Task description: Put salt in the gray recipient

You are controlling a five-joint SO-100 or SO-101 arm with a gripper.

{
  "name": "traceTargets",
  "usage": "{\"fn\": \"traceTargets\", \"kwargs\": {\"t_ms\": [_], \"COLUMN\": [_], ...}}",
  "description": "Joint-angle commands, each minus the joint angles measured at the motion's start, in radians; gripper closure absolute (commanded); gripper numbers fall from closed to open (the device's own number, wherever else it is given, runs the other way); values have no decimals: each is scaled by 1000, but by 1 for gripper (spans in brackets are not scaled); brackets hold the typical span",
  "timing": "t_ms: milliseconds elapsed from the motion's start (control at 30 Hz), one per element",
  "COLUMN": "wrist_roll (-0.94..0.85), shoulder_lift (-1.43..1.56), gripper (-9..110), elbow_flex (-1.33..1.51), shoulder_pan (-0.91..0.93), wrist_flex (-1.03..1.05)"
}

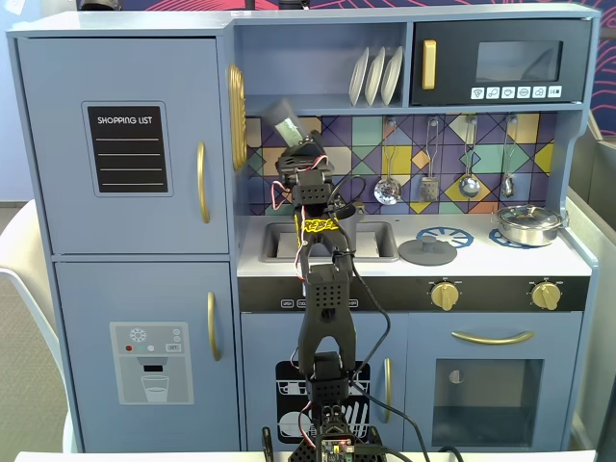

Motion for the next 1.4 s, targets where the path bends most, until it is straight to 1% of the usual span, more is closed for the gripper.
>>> {"fn": "traceTargets", "kwargs": {"t_ms": [0,67,100,233,267,333,467,533,600,667,733,767,833,967,1000,1067,1133,1267,1300,1367], "wrist_roll": [67,78,81,61,63,61,77,71,67,44,-25,-83,-282,-850,-960,-1252,-1592,-2237,-2373,-2545], "shoulder_lift": [-26,-25,-20,-9,-20,-29,-28,-32,-31,-28,-29,-38,-41,35,58,101,121,81,69,46], "gripper": [102,102,102,102,102,102,102,102,102,102,102,102,102,101,101,101,101,101,101,101], "elbow_flex": [-141,-117,-104,-78,-95,-118,-118,-107,-98,-95,-101,-124,-156,-71,-31,49,107,121,127,144], "shoulder_pan": [43,14,2,-35,-37,-25,9,5,-15,-40,-48,-43,-3,193,250,377,512,752,796,867], "wrist_flex": [313,313,264,-81,-127,-118,189,261,207,63,-101,-146,-149,-61,-58,-61,-104,-244,-296,-377]}}
